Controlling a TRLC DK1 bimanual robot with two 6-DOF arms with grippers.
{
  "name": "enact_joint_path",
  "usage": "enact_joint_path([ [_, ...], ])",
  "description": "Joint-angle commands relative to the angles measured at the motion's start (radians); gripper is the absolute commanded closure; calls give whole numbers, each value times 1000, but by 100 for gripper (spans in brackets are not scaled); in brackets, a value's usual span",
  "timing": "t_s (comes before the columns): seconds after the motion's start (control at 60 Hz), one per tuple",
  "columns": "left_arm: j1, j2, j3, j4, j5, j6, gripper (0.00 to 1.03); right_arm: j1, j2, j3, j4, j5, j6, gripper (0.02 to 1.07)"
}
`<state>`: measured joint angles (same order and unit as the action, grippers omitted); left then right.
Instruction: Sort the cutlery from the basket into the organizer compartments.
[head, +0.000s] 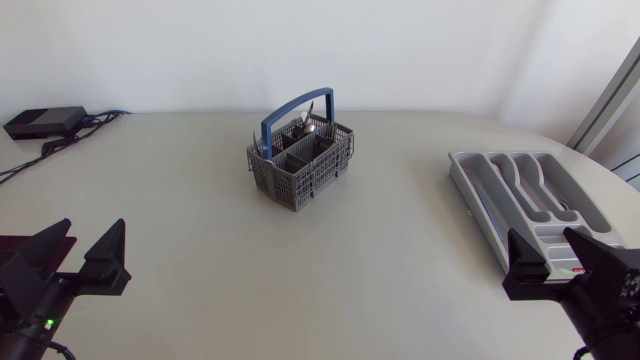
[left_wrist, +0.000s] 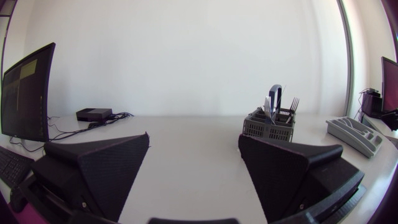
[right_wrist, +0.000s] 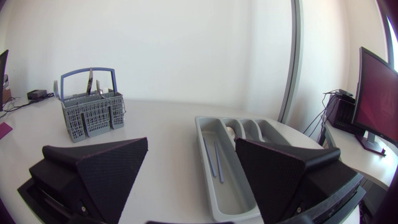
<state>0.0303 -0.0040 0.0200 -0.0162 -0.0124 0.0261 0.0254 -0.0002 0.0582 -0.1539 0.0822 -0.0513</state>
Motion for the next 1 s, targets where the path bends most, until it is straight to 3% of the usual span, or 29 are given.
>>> enact_joint_path([
  [0.0, -3, -8, -18, 9, -6, -12, 4, 2, -6, -6, -24, 4, 24, 6],
  [0.567, 3, 12, 80, 2, -11, -12, 6, 10, -1, 11, 8, 2, 21, 6],
  [0.883, -67, 338, 294, -13, -9, -45, 8, 25, 304, 167, 76, -13, 24, 6],
  [0.983, -93, 503, 403, -65, -15, -51, 9, 30, 390, 210, 86, -18, 25, 6],
])
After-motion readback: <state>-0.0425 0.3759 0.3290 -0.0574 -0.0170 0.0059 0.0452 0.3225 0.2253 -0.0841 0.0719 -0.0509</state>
